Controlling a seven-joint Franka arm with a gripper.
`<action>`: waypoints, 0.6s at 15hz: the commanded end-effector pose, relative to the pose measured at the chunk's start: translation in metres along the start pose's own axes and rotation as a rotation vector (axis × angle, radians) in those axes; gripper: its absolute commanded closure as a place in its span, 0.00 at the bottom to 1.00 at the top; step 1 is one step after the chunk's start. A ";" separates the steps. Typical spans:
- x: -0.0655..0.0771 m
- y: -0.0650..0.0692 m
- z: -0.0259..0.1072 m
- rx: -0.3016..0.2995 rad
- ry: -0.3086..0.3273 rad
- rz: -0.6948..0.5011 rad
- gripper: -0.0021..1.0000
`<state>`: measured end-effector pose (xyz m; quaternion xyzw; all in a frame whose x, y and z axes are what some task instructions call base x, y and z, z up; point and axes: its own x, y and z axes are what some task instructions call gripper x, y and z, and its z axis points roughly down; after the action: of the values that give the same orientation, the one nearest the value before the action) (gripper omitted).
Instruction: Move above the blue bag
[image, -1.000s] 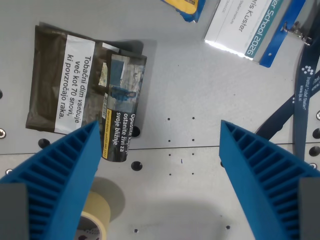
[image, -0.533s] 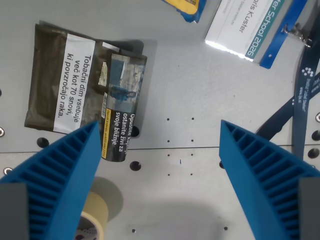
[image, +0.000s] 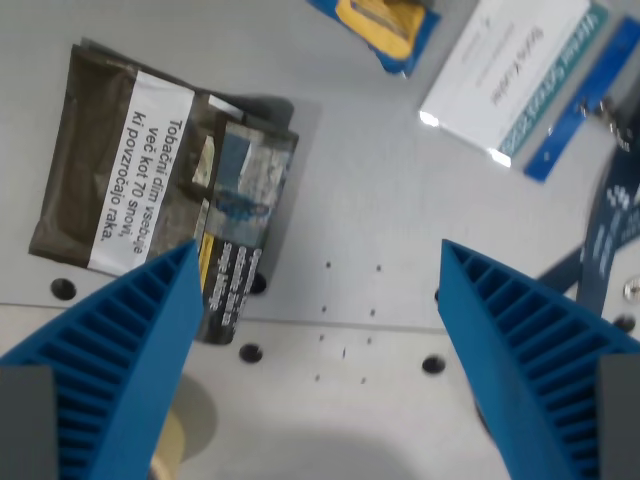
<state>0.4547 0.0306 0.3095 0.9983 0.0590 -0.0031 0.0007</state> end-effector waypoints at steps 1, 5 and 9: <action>0.014 -0.002 0.014 -0.016 0.018 -0.240 0.00; 0.028 -0.004 0.033 -0.025 0.016 -0.374 0.00; 0.041 -0.006 0.050 -0.027 0.012 -0.507 0.00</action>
<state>0.4868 0.0394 0.2588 0.9847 0.1740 0.0064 -0.0004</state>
